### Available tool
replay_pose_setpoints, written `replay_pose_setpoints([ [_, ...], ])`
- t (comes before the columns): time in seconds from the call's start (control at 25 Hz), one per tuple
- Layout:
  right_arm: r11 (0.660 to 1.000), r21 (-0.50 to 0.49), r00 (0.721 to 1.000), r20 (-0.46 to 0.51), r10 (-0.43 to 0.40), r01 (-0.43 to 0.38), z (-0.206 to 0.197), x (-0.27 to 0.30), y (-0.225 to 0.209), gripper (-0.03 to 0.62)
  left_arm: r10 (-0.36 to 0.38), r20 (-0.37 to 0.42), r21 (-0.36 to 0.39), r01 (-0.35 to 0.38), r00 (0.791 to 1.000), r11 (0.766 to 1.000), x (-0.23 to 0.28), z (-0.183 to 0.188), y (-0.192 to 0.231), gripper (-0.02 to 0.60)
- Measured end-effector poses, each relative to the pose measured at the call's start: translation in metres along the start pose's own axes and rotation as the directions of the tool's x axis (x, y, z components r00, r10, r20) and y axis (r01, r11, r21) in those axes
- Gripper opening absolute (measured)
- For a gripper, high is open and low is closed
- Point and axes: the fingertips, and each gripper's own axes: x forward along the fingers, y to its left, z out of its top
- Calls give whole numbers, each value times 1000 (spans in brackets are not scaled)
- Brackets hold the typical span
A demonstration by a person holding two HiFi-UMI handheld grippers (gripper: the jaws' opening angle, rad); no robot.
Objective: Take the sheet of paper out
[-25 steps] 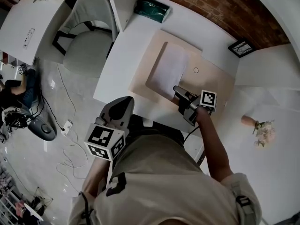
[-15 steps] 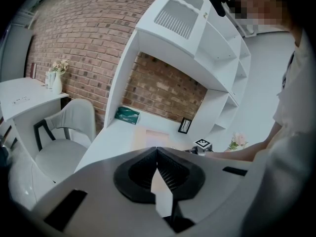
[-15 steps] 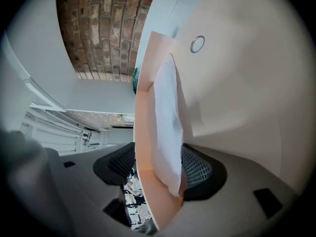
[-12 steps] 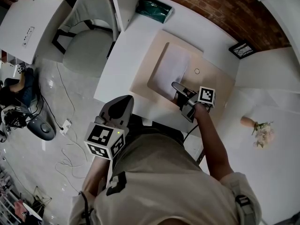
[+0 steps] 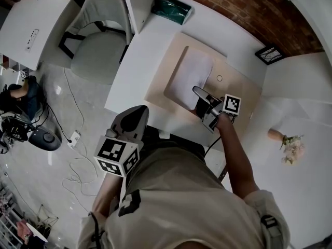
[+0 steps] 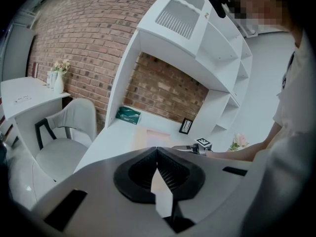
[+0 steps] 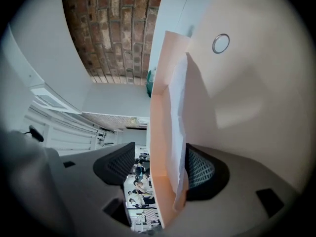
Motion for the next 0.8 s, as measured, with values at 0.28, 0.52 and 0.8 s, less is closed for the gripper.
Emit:
replay_pose_setpoints([
  [0.28,998,-55,1000,-23,-19,18,0,6,-1,305,-11,-4,1,11,1000,1000,2,-2,-3,17],
  [0.52,991,-90,994,-31,-107,104,1,13,-13,305,-5,-1,-1,5,1000,1000,-1,-1,-1,17],
  [0.8,987,-102,991,-34,-131,127,4,27,-13,304,-3,0,-4,3,1000,1000,-2,-3,1,17],
])
